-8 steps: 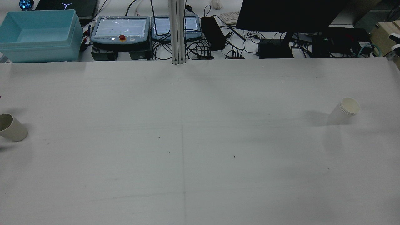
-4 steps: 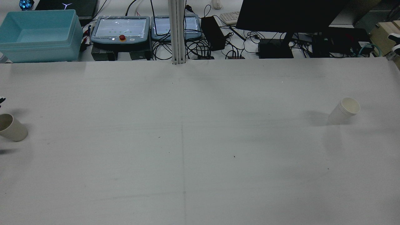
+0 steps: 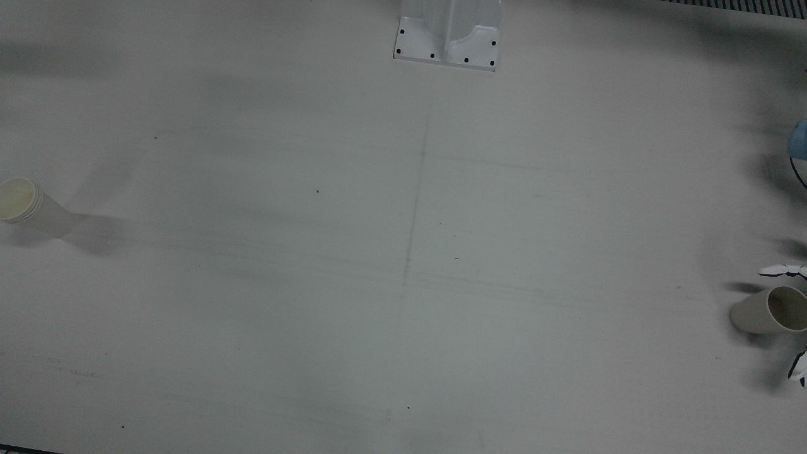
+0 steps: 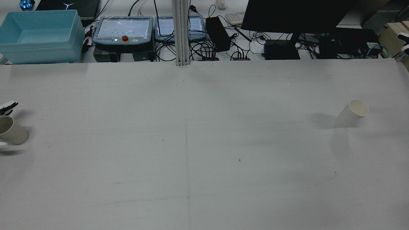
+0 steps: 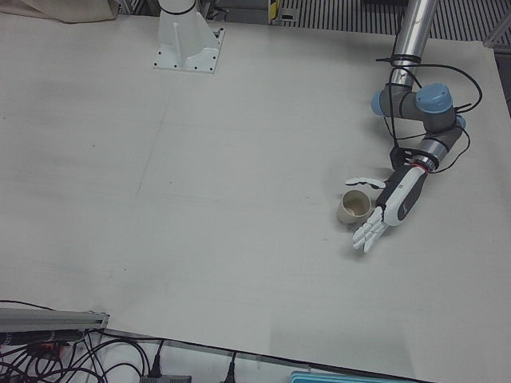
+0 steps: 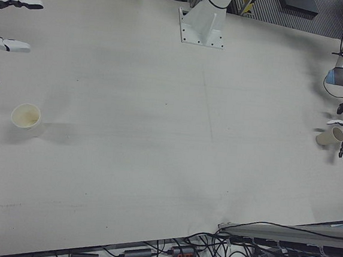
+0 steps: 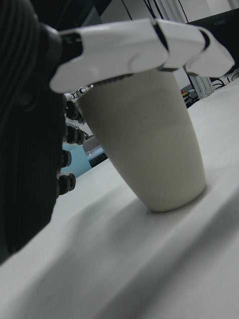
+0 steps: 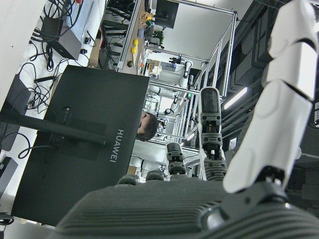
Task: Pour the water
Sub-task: 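Close the left hand around the white paper cup near it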
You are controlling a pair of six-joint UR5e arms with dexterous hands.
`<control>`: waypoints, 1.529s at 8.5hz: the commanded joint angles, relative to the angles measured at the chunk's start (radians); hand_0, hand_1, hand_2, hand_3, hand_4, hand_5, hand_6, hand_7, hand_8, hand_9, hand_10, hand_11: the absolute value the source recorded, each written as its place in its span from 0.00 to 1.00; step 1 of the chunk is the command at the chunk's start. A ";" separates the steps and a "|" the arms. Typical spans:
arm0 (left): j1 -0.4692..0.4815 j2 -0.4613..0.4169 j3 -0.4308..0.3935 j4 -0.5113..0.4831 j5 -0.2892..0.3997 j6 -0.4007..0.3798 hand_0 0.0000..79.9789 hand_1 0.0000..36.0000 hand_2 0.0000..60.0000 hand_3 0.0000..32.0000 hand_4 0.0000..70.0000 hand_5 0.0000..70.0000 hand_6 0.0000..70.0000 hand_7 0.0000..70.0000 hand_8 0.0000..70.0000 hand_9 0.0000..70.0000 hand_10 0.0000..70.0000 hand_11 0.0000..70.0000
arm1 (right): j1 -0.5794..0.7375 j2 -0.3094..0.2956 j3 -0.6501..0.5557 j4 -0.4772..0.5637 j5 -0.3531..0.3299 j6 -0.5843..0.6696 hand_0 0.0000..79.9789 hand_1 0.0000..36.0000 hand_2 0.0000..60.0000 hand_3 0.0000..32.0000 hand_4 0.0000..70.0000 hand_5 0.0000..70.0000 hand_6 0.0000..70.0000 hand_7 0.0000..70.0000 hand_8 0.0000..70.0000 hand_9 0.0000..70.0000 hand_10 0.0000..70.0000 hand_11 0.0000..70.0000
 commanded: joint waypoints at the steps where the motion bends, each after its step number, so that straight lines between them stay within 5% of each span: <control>1: 0.012 -0.026 0.012 0.008 -0.008 -0.006 0.64 0.52 0.29 0.00 0.13 0.09 0.07 0.12 0.00 0.00 0.03 0.07 | 0.001 0.000 0.015 0.000 0.000 0.000 0.62 0.40 0.20 0.00 0.45 0.34 0.11 0.26 0.01 0.03 0.00 0.00; 4: 0.014 -0.063 0.014 0.032 -0.009 -0.007 0.64 0.50 0.27 0.00 0.22 0.12 0.11 0.15 0.02 0.01 0.04 0.09 | 0.002 -0.014 0.018 0.000 -0.002 -0.008 0.62 0.40 0.19 0.00 0.43 0.33 0.10 0.25 0.00 0.03 0.00 0.00; 5: 0.012 -0.068 0.011 0.035 -0.009 -0.013 0.65 0.48 0.28 0.00 0.40 0.27 0.15 0.17 0.04 0.02 0.06 0.10 | 0.004 -0.015 0.022 0.000 -0.002 -0.008 0.62 0.40 0.18 0.00 0.42 0.33 0.09 0.24 0.00 0.03 0.00 0.00; 6: 0.012 -0.069 0.006 0.052 -0.011 -0.027 0.64 0.41 0.35 0.00 0.83 0.79 0.20 0.22 0.07 0.05 0.07 0.12 | 0.001 -0.021 0.026 0.000 -0.002 -0.009 0.62 0.41 0.19 0.00 0.43 0.33 0.10 0.25 0.00 0.03 0.00 0.00; 7: 0.012 -0.068 0.003 0.081 -0.047 -0.089 0.64 0.36 0.40 0.00 1.00 1.00 0.31 0.30 0.12 0.10 0.09 0.12 | 0.002 -0.022 0.026 0.000 -0.002 -0.011 0.62 0.41 0.19 0.00 0.42 0.34 0.10 0.24 0.00 0.03 0.00 0.00; 8: 0.014 -0.068 -0.002 0.106 -0.055 -0.134 0.85 0.65 0.35 0.00 1.00 1.00 0.39 0.34 0.17 0.15 0.12 0.18 | 0.002 -0.022 0.026 0.000 -0.002 -0.011 0.62 0.41 0.19 0.00 0.42 0.34 0.09 0.24 0.00 0.03 0.00 0.00; 9: 0.015 -0.068 -0.022 0.141 -0.055 -0.151 1.00 1.00 0.85 0.00 1.00 1.00 0.44 0.38 0.21 0.20 0.15 0.26 | 0.002 -0.022 0.026 0.000 -0.002 -0.011 0.62 0.41 0.20 0.00 0.41 0.33 0.09 0.24 0.00 0.03 0.00 0.00; 10: 0.014 -0.065 -0.031 0.146 -0.055 -0.167 1.00 1.00 1.00 0.00 1.00 1.00 0.44 0.39 0.22 0.21 0.17 0.28 | 0.004 -0.022 0.026 0.000 -0.002 -0.008 0.62 0.41 0.20 0.00 0.40 0.33 0.09 0.24 0.00 0.03 0.00 0.00; 13: 0.015 -0.060 -0.080 0.202 -0.055 -0.252 1.00 1.00 1.00 0.00 1.00 1.00 0.43 0.39 0.21 0.21 0.17 0.28 | -0.001 -0.015 -0.072 0.023 0.002 -0.008 0.60 0.42 0.28 0.00 0.33 0.26 0.07 0.18 0.00 0.02 0.00 0.00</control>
